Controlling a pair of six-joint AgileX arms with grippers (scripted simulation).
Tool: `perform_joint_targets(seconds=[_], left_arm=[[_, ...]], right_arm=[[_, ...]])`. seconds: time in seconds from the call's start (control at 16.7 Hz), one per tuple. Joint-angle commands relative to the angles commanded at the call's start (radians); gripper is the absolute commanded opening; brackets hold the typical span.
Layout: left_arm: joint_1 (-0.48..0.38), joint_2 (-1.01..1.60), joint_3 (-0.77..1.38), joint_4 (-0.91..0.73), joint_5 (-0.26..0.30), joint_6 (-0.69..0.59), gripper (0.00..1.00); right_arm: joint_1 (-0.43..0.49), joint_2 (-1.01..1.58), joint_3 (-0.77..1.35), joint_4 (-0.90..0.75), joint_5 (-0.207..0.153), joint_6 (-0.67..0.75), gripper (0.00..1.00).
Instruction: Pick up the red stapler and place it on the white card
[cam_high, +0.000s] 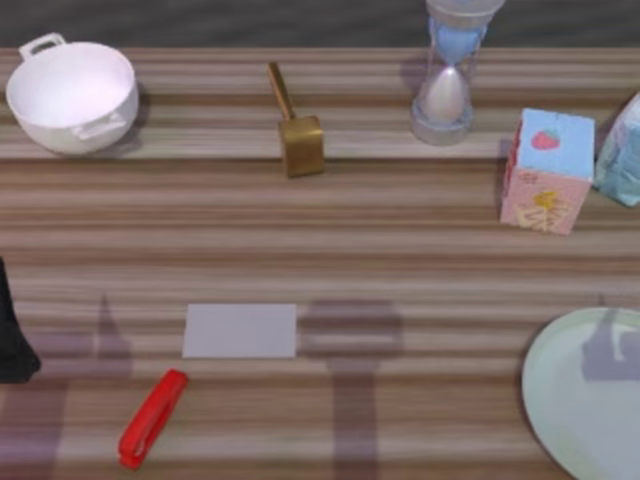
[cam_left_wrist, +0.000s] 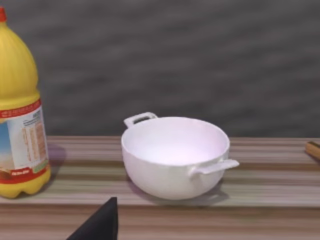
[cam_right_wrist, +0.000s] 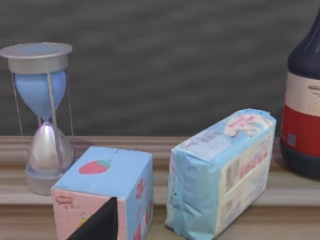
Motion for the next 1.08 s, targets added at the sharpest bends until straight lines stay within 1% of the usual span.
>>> perform_joint_targets(seconds=[0.18, 0.42, 0.6, 1.08], left_arm=[[-0.005, 0.012, 0.010, -0.010, 0.001, -0.001, 1.00], [-0.061, 0.161, 0.132, -0.132, 0.001, -0.007, 1.00], [-0.127, 0.382, 0.281, -0.286, -0.002, -0.015, 1.00], [-0.336, 1.096, 0.725, -0.769, -0.004, -0.038, 1.00]], right_arm=[[0.000, 0.000, 0.000, 0.000, 0.000, 0.000, 1.00], [0.000, 0.000, 0.000, 0.000, 0.000, 0.000, 1.00], [0.000, 0.000, 0.000, 0.000, 0.000, 0.000, 1.00], [0.000, 0.000, 0.000, 0.000, 0.000, 0.000, 1.00]])
